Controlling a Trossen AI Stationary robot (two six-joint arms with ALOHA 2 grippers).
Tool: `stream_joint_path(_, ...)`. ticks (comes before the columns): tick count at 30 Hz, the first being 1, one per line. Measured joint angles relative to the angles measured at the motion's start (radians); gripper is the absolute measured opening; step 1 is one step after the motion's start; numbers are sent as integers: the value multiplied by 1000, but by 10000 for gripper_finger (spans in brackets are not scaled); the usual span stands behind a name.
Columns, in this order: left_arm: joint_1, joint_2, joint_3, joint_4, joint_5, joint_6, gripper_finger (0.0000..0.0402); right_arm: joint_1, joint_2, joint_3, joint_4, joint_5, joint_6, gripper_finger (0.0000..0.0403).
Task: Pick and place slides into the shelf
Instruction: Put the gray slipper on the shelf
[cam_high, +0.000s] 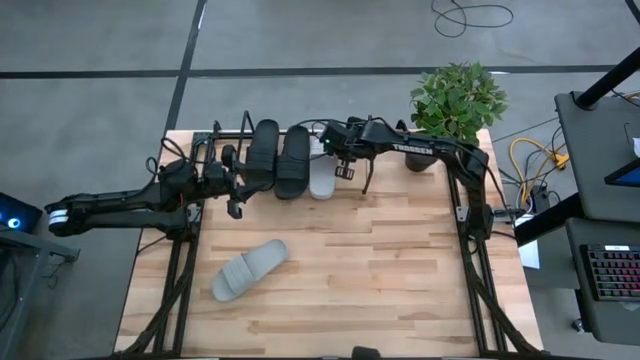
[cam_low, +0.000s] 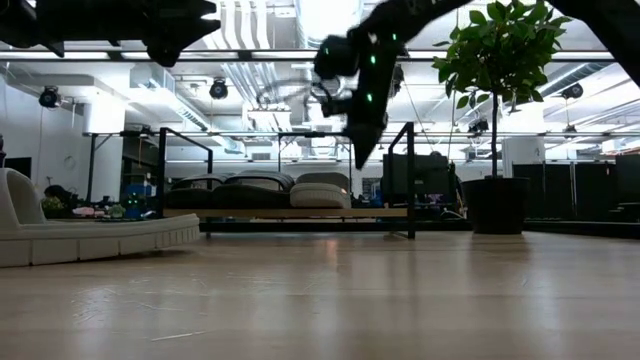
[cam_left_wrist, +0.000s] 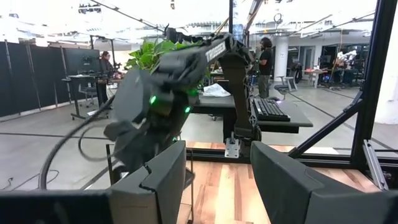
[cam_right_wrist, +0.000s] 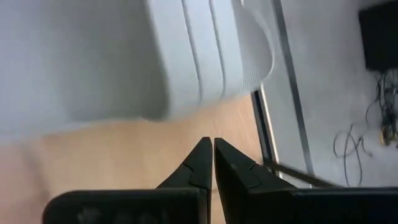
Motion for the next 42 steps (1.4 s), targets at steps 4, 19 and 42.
stream_joint_path(4,0,0,0,0,0,19,167,60,-28,67,-13,-20,-1,8)
stream_joint_path(19,0,5,0,0,0,19,167,418,-148,126,46,-188,60,8)
stream_joint_path(42,-1,9,0,0,0,16,167,869,-346,-284,539,-323,-131,8)
